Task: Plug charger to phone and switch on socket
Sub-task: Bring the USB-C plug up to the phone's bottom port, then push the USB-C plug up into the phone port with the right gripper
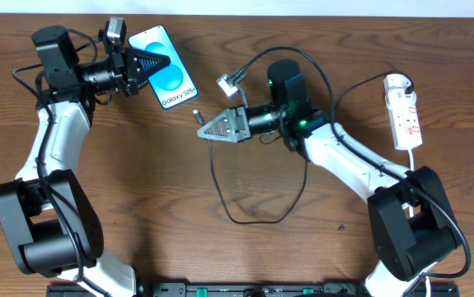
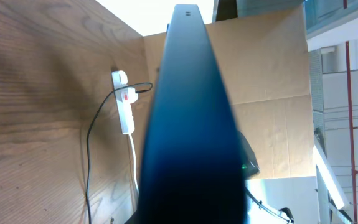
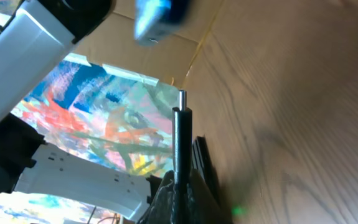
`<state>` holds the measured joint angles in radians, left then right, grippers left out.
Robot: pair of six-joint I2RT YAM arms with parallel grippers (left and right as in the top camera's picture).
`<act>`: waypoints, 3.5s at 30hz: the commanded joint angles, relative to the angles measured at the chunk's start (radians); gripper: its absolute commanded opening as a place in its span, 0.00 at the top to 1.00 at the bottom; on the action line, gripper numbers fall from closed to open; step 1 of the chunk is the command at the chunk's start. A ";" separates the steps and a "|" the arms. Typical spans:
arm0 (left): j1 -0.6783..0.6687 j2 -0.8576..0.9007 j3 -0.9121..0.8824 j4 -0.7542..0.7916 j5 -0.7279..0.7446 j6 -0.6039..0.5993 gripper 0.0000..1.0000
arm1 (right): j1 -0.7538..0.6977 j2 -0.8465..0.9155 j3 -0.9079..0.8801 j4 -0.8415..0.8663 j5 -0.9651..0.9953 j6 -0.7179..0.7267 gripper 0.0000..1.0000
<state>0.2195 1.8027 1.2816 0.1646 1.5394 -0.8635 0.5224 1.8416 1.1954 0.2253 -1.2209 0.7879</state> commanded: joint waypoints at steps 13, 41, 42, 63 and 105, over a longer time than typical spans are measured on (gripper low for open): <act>-0.002 -0.025 -0.001 0.010 0.031 -0.003 0.93 | 0.043 -0.005 0.003 0.135 0.087 0.162 0.99; -0.003 -0.025 -0.001 0.010 -0.014 -0.050 0.93 | 0.057 -0.005 0.003 0.190 0.140 0.259 0.99; -0.003 -0.025 -0.001 0.010 -0.014 -0.052 0.93 | 0.057 -0.005 0.003 0.190 0.142 0.259 0.99; -0.042 -0.025 -0.001 0.010 -0.027 -0.047 0.93 | 0.062 -0.005 0.003 0.190 0.153 0.263 0.99; -0.093 -0.025 -0.002 0.010 0.032 -0.027 0.93 | -0.007 -0.005 0.003 0.214 0.157 0.243 0.99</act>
<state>0.1642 1.8027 1.2816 0.1749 1.4818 -0.9123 0.5396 1.8416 1.1934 0.4179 -1.1454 1.0416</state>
